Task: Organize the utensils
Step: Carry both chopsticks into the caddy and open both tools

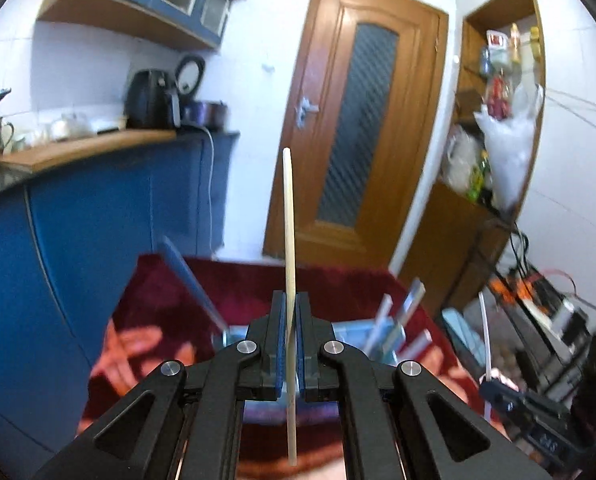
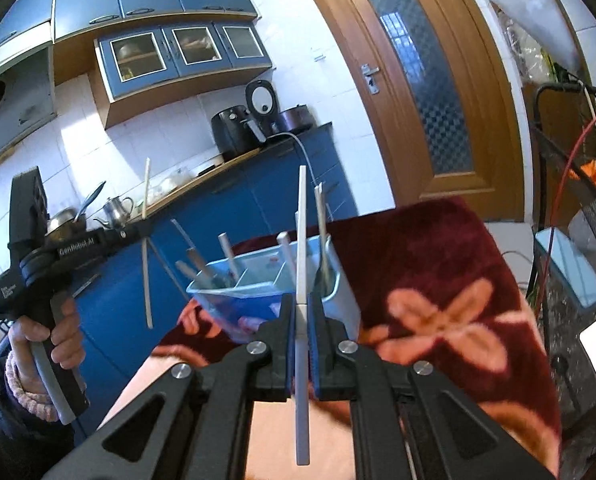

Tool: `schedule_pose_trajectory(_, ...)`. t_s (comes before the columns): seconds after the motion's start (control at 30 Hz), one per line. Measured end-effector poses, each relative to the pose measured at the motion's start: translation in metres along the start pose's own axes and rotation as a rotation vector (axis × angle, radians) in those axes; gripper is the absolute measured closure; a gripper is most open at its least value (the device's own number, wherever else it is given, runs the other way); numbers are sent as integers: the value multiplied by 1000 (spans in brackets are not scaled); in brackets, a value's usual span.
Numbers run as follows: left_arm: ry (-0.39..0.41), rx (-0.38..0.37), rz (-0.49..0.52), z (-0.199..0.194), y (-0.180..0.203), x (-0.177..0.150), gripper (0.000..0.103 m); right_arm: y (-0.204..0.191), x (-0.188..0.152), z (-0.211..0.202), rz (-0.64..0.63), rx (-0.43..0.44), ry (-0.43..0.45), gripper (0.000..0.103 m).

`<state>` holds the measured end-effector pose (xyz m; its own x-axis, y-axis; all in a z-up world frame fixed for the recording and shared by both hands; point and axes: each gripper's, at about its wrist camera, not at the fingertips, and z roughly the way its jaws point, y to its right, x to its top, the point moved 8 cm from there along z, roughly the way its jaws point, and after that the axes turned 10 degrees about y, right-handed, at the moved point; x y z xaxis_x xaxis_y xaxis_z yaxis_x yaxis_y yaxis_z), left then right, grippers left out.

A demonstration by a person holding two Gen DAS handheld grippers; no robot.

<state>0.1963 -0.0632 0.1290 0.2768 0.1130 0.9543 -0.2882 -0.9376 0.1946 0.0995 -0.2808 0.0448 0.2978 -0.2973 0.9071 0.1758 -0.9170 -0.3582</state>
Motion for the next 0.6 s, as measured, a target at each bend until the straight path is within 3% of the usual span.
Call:
schedule_pose_trajectory(0.23,155,66,-8,31,-16,9,99,6,12,31,-51,-9,75,95)
schedule_pose_trajectory(0.43,177,79,-35,53,-28,-4,99,-4,31,61,-143,8,153,95)
schedule_pose_trajectory(0.6,172,94,1,57,-25,-23,99,-10,39,87,-166,31,193,95)
